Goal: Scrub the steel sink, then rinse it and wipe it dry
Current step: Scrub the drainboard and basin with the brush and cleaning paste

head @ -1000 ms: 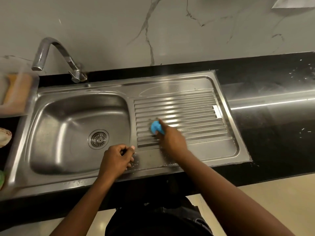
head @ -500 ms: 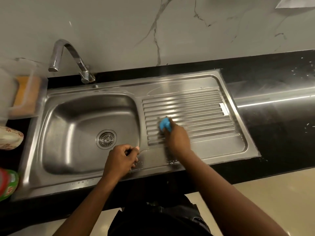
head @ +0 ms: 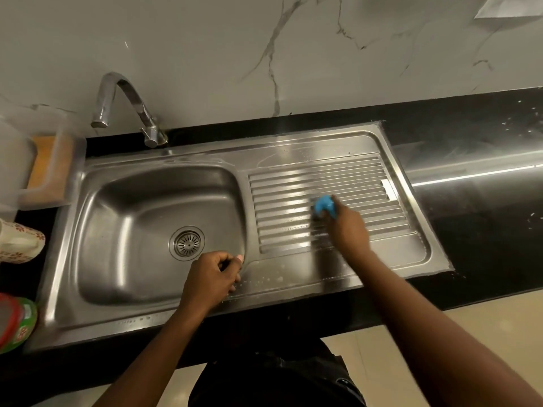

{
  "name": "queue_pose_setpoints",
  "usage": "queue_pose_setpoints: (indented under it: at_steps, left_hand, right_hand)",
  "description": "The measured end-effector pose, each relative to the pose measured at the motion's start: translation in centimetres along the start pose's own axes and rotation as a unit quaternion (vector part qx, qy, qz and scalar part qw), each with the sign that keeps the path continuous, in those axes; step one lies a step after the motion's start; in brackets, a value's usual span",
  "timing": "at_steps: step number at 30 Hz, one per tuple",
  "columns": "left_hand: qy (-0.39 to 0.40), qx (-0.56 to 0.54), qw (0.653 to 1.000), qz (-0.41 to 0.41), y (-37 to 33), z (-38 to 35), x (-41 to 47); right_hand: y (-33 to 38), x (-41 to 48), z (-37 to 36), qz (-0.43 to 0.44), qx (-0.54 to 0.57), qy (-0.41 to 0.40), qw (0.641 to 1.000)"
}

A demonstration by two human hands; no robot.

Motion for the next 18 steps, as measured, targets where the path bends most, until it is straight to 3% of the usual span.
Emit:
queue_pose_setpoints:
  at_steps: [3, 6, 10, 13, 18]
  left_hand:
    - [0.002, 0.003, 1.0, -0.001, -0.4, 0.0, 0.1]
    - [0.0, -0.004, 1.0, 0.001, -0.7, 0.1, 0.3]
    - [0.0, -0.003, 1.0, -0.002, -0.9, 0.2, 0.6]
    - [-0.005, 0.003, 1.0, -0.003, -1.4, 0.1, 0.9]
    - [-0.01, -0.002, 1.0, -0.01, -1.8, -0.4, 1.1]
  right_hand:
    - [-2.6, 1.6, 3.5, -0.031, -0.014, -0.047, 0.998]
    - [-1.2, 0.7, 1.9, -0.042, 0.012, -0.046, 0.998]
    - [4.0, -2.6, -5.1, -0.012, 0.057, 0.032, 0.998]
    - [7.9, -4.1, -10.0, 0.044, 0.005, 0.101, 0.994]
    - [7.9, -2.7, -9.5, 0.074, -0.049, 0.125, 0.988]
Point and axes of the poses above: each hand's wrist, its own x-axis towards the middle knuckle, its own z-axis out of the back of the hand, y = z × x, the point moved 5 cm from there along x, towards the middle knuckle, and after that the axes turned 13 degrees about x, right-handed, at the moved point
